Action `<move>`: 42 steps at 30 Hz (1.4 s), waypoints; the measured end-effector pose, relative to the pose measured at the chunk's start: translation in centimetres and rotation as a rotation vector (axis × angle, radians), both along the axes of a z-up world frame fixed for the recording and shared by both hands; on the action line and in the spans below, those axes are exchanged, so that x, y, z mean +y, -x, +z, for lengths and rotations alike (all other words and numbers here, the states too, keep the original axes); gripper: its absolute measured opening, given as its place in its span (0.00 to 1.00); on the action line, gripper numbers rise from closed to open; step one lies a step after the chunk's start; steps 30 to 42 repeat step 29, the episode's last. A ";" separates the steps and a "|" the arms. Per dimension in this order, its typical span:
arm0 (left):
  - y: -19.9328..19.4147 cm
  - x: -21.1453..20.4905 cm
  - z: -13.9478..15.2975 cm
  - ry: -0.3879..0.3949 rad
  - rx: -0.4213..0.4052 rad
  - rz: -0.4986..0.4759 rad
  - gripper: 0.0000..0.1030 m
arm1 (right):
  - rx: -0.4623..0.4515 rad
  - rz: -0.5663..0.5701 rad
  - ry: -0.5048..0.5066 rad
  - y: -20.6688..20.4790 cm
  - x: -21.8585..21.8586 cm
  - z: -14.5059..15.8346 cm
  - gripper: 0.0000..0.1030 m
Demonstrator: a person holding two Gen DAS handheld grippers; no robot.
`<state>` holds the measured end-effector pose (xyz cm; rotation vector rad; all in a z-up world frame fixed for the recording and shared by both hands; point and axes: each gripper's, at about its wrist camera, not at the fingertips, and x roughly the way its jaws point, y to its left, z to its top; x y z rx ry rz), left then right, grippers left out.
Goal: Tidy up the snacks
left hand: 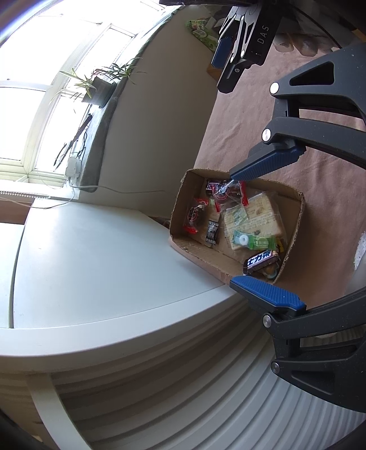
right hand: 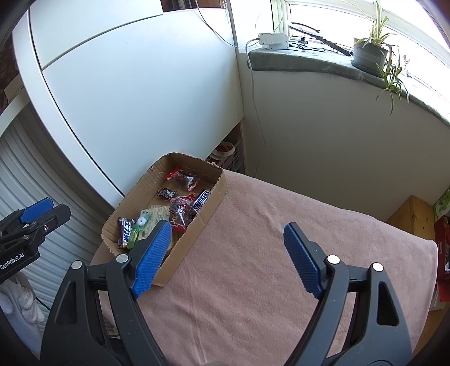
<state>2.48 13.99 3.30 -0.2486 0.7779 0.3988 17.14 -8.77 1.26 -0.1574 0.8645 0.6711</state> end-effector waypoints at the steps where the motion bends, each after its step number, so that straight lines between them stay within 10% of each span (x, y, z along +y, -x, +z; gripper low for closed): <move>1: 0.0 0.0 0.0 0.001 0.000 0.000 0.68 | 0.002 0.000 0.000 0.0 0.0 0.0 0.82; 42: -0.3 -0.5 -0.2 -0.012 0.007 -0.018 0.68 | 0.024 -0.015 0.005 -0.1 -0.1 -1.1 0.82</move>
